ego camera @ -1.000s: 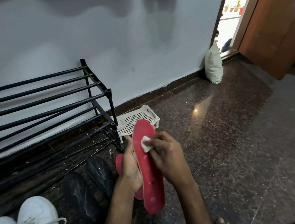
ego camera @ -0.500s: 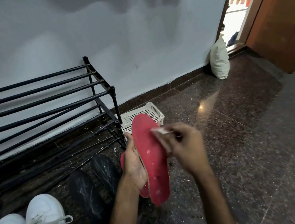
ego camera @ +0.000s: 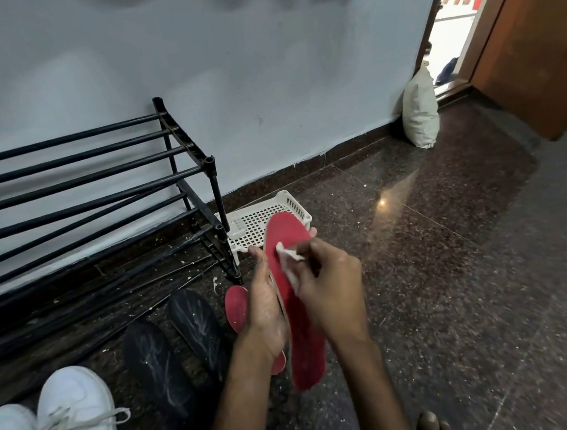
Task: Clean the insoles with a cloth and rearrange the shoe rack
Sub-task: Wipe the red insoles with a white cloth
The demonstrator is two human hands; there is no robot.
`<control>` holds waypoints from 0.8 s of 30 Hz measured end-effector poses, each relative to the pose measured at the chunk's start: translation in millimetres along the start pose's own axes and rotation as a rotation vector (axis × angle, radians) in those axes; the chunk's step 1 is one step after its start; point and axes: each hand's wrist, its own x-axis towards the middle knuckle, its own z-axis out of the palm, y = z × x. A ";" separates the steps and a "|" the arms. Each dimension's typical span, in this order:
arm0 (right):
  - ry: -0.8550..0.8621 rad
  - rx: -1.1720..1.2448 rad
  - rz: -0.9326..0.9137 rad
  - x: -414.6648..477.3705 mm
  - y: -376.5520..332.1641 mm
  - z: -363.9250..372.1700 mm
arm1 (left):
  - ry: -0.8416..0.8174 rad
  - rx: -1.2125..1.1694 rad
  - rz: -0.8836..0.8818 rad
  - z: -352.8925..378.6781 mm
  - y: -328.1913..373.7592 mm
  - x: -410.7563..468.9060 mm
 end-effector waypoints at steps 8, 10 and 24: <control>0.167 0.149 0.210 19.9 3.2 -40.4 | -0.066 0.015 -0.009 -7.3 3.4 0.8; 0.083 -0.016 0.124 13.2 -5.0 -24.1 | -0.046 0.017 -0.010 -2.0 -2.4 2.0; 0.085 -0.077 0.043 11.2 11.7 -17.5 | 0.008 -0.020 0.017 -4.9 -8.0 4.4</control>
